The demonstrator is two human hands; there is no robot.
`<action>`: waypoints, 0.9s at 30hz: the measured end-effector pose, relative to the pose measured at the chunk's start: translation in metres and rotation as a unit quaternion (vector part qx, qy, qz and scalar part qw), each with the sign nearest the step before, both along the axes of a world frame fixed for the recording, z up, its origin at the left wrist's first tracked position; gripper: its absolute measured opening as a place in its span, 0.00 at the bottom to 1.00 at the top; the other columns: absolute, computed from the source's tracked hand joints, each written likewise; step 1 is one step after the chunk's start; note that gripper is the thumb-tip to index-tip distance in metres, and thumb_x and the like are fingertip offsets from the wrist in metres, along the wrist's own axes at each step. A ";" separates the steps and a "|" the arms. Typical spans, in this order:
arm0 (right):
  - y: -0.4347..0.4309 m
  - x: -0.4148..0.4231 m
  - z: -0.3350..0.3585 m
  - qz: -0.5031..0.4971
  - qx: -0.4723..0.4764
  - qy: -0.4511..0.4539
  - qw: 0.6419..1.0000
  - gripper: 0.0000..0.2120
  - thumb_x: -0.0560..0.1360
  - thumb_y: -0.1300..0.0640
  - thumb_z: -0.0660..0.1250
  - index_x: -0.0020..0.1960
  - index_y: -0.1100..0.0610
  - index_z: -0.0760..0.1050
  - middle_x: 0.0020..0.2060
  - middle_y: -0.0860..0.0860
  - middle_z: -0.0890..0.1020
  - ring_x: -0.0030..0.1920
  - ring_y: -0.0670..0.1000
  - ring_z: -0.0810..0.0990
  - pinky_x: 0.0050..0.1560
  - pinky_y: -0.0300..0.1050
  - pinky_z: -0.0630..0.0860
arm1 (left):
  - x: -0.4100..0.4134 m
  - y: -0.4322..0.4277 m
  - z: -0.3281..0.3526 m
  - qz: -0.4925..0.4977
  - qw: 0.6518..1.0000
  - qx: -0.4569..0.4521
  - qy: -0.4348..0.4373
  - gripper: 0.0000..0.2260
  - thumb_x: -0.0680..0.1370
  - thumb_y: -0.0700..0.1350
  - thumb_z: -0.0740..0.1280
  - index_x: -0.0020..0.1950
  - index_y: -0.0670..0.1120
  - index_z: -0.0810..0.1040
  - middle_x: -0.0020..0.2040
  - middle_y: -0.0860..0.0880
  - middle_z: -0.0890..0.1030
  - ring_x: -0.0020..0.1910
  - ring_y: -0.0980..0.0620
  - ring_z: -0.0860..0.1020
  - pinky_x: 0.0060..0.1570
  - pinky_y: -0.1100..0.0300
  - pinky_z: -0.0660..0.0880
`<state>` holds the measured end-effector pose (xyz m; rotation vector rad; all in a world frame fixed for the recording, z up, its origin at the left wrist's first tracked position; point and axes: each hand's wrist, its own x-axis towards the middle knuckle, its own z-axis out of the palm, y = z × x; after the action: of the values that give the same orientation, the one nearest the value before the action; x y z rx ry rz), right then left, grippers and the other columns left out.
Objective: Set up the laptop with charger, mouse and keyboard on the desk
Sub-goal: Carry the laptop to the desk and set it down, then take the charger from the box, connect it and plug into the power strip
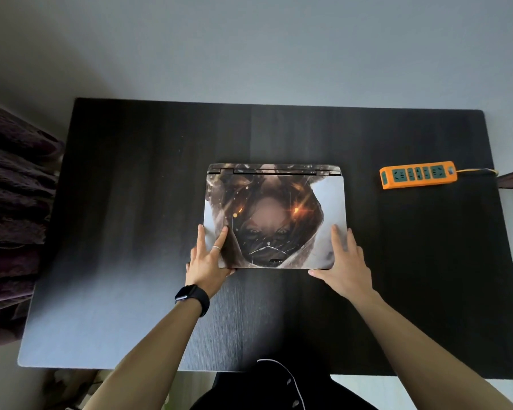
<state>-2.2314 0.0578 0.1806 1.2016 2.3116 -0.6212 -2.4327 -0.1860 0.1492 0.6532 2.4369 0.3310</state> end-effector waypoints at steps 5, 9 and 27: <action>-0.001 0.003 -0.004 -0.004 0.005 0.009 1.000 0.59 0.66 0.32 0.74 0.79 0.41 0.34 0.81 0.53 0.44 0.79 0.62 0.55 0.66 0.64 0.72 | 0.002 -0.002 0.000 0.000 1.000 0.001 0.003 0.49 0.69 0.52 0.77 0.73 0.74 0.44 0.79 0.55 0.36 0.73 0.40 0.60 0.59 0.35 0.73; -0.006 0.004 -0.005 -0.027 -0.007 0.018 0.999 0.58 0.68 0.38 0.76 0.79 0.40 0.36 0.81 0.54 0.45 0.78 0.63 0.56 0.66 0.63 0.72 | 0.004 -0.001 0.001 0.006 1.000 0.009 -0.002 0.47 0.72 0.47 0.75 0.74 0.73 0.44 0.79 0.53 0.38 0.72 0.39 0.61 0.57 0.37 0.75; -0.100 -0.004 0.068 0.092 -0.056 0.014 0.994 0.23 0.80 0.43 0.61 0.73 0.46 0.69 0.71 0.46 0.73 0.71 0.52 0.69 0.62 0.52 0.74 | 0.040 -0.081 0.057 0.051 0.994 -0.006 -0.097 0.22 0.75 0.53 0.63 0.70 0.55 0.72 0.67 0.48 0.75 0.63 0.47 0.75 0.62 0.51 0.73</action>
<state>-2.2351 -0.0420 0.2482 0.9213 2.3440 -0.6941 -2.3925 -0.2671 0.2064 0.4686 2.2886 0.4025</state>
